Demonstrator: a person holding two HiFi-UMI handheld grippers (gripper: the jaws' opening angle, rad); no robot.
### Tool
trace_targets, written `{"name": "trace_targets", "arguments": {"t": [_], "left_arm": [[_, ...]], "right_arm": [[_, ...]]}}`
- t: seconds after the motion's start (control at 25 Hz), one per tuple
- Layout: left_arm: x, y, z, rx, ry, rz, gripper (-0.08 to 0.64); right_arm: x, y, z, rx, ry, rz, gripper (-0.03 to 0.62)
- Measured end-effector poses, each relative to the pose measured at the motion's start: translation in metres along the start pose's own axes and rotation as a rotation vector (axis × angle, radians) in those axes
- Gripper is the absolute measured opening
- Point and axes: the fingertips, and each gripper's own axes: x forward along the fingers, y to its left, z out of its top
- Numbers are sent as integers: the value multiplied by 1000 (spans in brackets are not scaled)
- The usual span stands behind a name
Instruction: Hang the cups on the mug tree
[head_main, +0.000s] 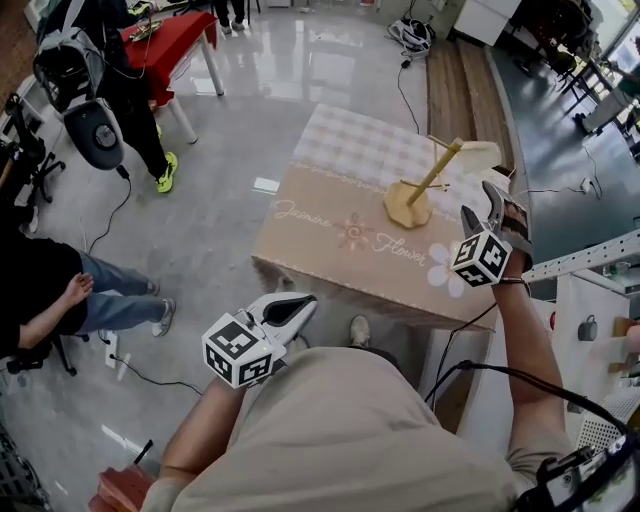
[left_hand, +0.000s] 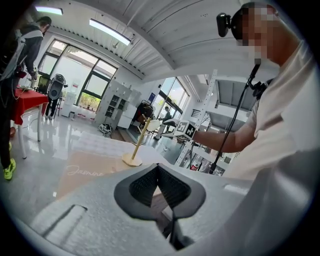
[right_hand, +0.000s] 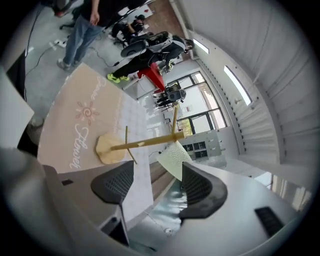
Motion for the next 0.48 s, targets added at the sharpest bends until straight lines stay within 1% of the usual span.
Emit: {"name": "trace_targets", "arguments": {"t": [0.08,0.24,0.32,0.4,0.48], "left_arm": [[-1,-2,0,10,9,-17,6],[-4,-6,-2,34,39,-53,6],[-6,-9,-2,46,55,-72,6],[-8,-15,-1,57,66,-98,6],[-10,-21,1,66,70,-120,6]], "right_arm": [[-14,13,1,120,-19,49,296],[-46,41,8,393,-62,154,245],[-63,55,13,523,-82,206,211],[-82,69,18,626,-96,238,173],[-100,84,26,703,-114,260,124]]}}
